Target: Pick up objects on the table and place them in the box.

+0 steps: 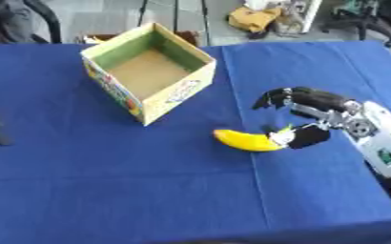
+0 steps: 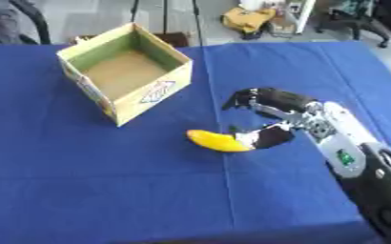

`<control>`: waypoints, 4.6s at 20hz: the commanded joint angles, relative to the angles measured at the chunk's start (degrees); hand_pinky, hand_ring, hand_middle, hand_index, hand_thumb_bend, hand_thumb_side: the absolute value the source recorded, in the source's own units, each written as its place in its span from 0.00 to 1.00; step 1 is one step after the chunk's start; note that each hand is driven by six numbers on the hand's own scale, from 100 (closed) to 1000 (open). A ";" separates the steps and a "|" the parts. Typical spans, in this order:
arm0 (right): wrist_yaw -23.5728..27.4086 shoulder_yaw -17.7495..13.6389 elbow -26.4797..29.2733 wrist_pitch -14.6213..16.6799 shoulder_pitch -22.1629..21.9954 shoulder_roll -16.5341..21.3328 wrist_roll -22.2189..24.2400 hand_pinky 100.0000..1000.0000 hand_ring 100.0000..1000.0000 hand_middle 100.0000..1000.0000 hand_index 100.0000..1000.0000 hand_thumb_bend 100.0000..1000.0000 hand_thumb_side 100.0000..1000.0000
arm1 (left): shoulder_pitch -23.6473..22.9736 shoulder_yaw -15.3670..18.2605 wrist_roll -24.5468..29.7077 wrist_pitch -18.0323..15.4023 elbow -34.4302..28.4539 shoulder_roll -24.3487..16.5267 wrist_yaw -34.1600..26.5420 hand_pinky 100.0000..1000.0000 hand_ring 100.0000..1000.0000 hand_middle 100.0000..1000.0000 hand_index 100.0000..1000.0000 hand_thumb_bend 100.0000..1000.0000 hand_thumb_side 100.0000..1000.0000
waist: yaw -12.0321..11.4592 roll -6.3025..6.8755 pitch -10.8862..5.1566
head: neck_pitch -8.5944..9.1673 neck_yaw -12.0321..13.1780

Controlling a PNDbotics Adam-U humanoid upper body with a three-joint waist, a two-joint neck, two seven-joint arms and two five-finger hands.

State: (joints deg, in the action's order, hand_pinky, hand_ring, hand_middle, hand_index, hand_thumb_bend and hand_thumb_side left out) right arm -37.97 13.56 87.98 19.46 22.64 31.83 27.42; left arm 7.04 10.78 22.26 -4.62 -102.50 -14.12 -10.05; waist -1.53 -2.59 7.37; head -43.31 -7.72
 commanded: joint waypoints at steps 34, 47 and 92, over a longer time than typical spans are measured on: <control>-11.16 1.41 -7.30 3.95 1.71 -2.49 -1.57 0.69 0.79 0.79 0.87 0.00 0.55 | 0.19 -0.23 0.40 -0.14 -0.65 -0.73 -0.22 0.48 0.40 0.48 0.61 0.14 1.00 | -0.21 0.62 -0.75 | -0.40 -1.06; -13.32 1.65 -8.28 4.67 1.47 -2.45 -2.45 0.68 0.75 0.76 0.85 0.00 0.46 | 0.16 -0.24 0.42 -0.17 -0.64 -0.63 -0.24 0.48 0.40 0.48 0.61 0.14 1.00 | -0.39 0.70 -0.71 | -0.37 -1.18; -12.82 2.84 -2.23 5.64 12.53 4.83 -3.22 0.59 0.53 0.55 0.71 0.00 0.24 | 0.49 -0.16 0.36 0.11 -0.76 -1.03 -0.17 0.48 0.40 0.48 0.61 0.14 1.00 | -1.58 -0.35 -0.78 | 0.37 -0.60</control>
State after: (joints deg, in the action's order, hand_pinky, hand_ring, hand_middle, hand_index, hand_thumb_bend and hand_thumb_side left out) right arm -50.76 16.73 84.52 24.84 33.97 34.62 24.30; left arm 7.04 10.45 22.60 -4.53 -102.47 -14.11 -10.08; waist -3.19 -3.04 7.22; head -43.25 -8.25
